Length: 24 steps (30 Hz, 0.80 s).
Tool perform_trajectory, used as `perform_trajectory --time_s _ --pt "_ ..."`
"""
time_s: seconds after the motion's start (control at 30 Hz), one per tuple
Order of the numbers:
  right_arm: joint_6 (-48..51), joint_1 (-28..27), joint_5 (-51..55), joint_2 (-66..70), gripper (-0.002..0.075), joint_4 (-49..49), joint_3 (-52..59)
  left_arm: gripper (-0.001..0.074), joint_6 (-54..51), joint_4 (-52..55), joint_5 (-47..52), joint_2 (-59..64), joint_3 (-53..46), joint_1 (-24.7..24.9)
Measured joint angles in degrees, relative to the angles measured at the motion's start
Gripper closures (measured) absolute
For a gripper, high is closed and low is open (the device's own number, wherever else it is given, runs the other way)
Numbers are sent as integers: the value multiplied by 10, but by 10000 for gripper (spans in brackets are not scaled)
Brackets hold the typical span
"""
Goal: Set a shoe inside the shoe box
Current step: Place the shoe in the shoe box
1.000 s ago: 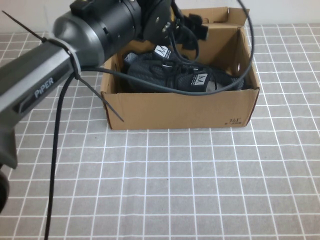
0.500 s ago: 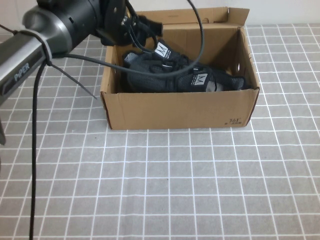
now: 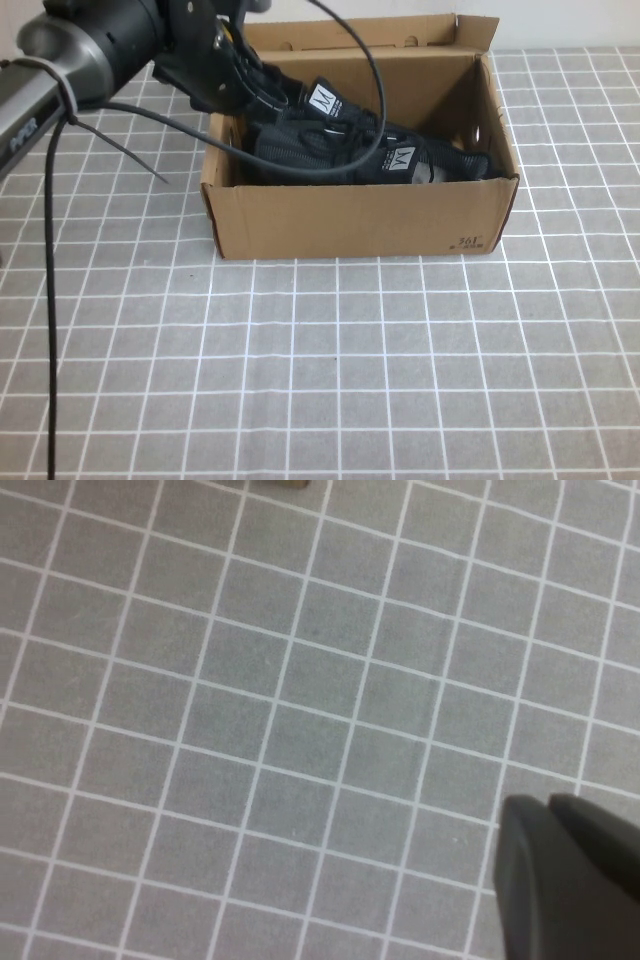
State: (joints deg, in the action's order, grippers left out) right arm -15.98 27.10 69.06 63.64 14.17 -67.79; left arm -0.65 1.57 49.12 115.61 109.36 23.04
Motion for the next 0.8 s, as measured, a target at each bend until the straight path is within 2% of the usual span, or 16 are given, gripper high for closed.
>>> perform_trajectory --time_s 0.3,0.8 --pt "15 0 -4 0 742 -10 0 316 -39 -37 -2 23 0 -1" --pt "15 0 -4 0 742 -12 0 304 -37 -56 -23 51 0 -11"
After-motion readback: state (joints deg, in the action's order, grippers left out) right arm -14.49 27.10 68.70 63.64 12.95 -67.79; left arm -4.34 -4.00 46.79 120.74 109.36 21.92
